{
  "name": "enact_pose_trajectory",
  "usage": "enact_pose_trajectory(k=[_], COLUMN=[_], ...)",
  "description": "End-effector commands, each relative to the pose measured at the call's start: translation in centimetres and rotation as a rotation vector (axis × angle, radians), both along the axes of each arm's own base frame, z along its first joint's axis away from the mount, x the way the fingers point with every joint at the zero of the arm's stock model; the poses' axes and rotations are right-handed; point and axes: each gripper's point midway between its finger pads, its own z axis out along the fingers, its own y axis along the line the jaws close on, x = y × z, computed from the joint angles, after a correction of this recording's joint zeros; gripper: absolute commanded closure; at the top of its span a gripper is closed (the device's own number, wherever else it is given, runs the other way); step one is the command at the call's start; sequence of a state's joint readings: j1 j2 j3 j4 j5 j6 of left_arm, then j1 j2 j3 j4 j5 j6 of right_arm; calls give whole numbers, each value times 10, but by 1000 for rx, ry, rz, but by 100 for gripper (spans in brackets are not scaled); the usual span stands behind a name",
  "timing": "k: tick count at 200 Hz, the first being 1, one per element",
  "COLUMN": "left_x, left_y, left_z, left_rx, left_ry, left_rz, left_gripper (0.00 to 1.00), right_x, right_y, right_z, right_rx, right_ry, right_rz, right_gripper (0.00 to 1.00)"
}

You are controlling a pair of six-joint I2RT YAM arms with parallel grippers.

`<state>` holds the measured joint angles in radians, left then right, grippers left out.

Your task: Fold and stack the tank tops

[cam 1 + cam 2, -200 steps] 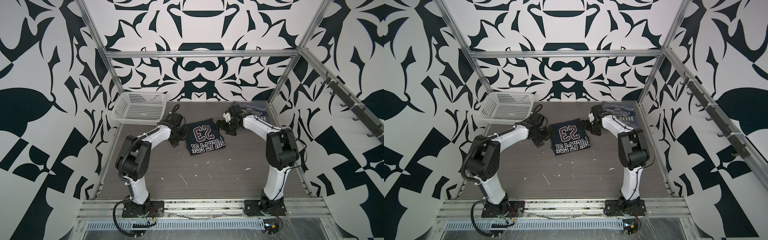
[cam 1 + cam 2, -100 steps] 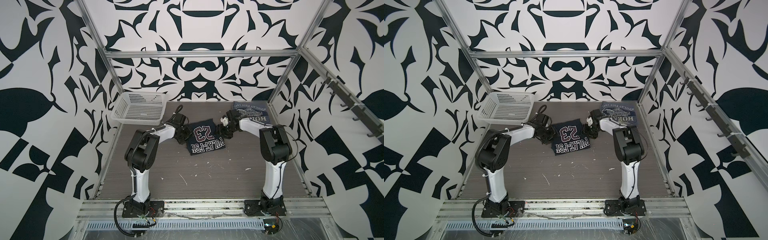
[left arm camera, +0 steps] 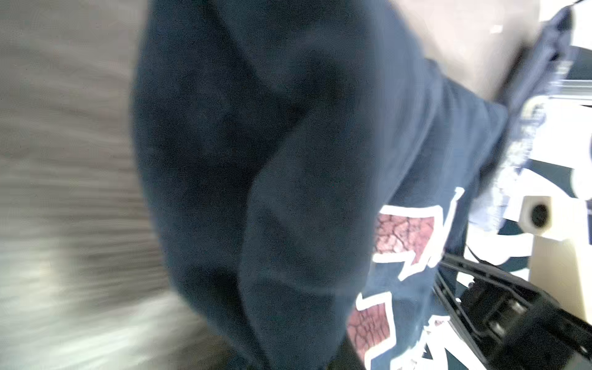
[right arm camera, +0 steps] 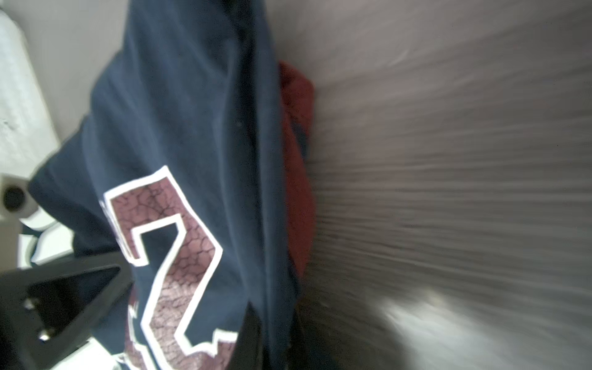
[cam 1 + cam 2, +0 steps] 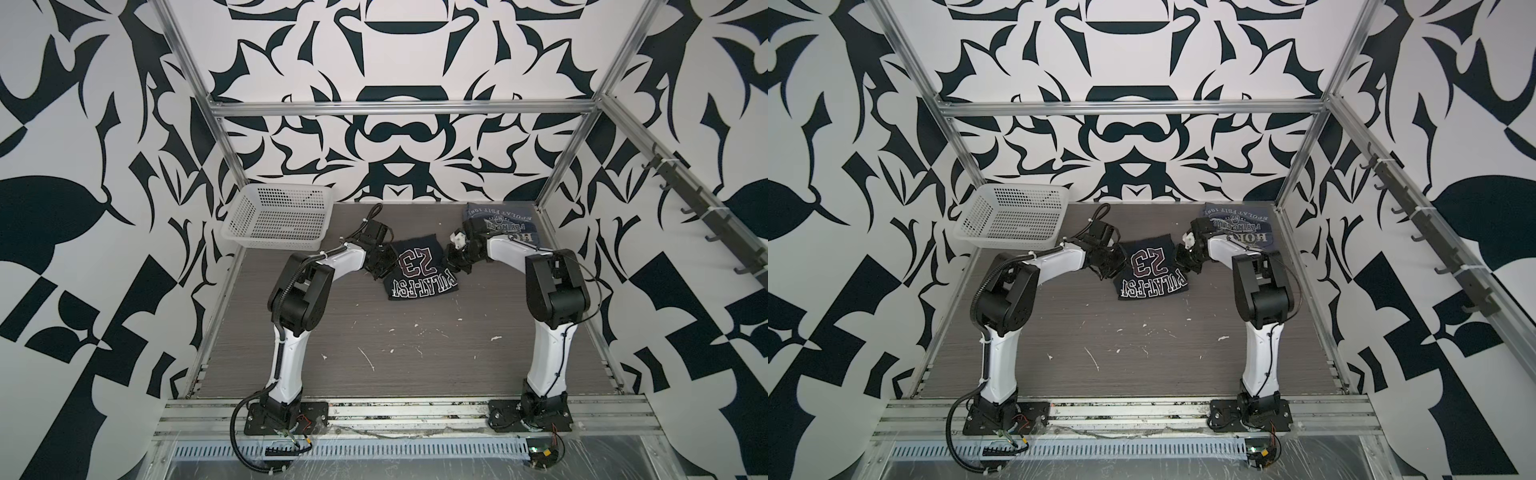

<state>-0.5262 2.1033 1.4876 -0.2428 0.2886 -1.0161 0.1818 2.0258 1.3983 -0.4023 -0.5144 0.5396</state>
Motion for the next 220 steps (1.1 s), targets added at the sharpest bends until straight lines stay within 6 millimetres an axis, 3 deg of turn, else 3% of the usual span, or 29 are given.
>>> enact_pose_trajectory(k=[1,70,106,140,171,183,187,220], left_x=[18,64,88,105,112,113,113,117], left_y=[-25,-94,-131,-170,-199,-208,-210,-224], left_z=[34,131,158,166,155,146,157,150], left_rx=[-74,-232,-304,-413,-485,-480,-494,-503], left_ry=[-91,-306,-395,-465,-542,-572,-607,-702], left_rz=[-23,-101,-140,-157,-133,-113,-110,-56], left_gripper=[97,100,100,100,99,96,96,96], right_x=[19,50,68,78,84,85,85,86], right_y=[-18,-86,-135,-172,-197,-205,-207,-223], right_z=[58,149,185,190,185,183,181,170], right_rx=[43,-25,-79,-143,-163,-177,-182,-255], right_ry=[-119,-295,-374,-407,-412,-413,-412,-402], right_rz=[-57,-177,-271,-329,-366,-376,-378,-395], right_gripper=[100,100,100,100,100,100,100,100])
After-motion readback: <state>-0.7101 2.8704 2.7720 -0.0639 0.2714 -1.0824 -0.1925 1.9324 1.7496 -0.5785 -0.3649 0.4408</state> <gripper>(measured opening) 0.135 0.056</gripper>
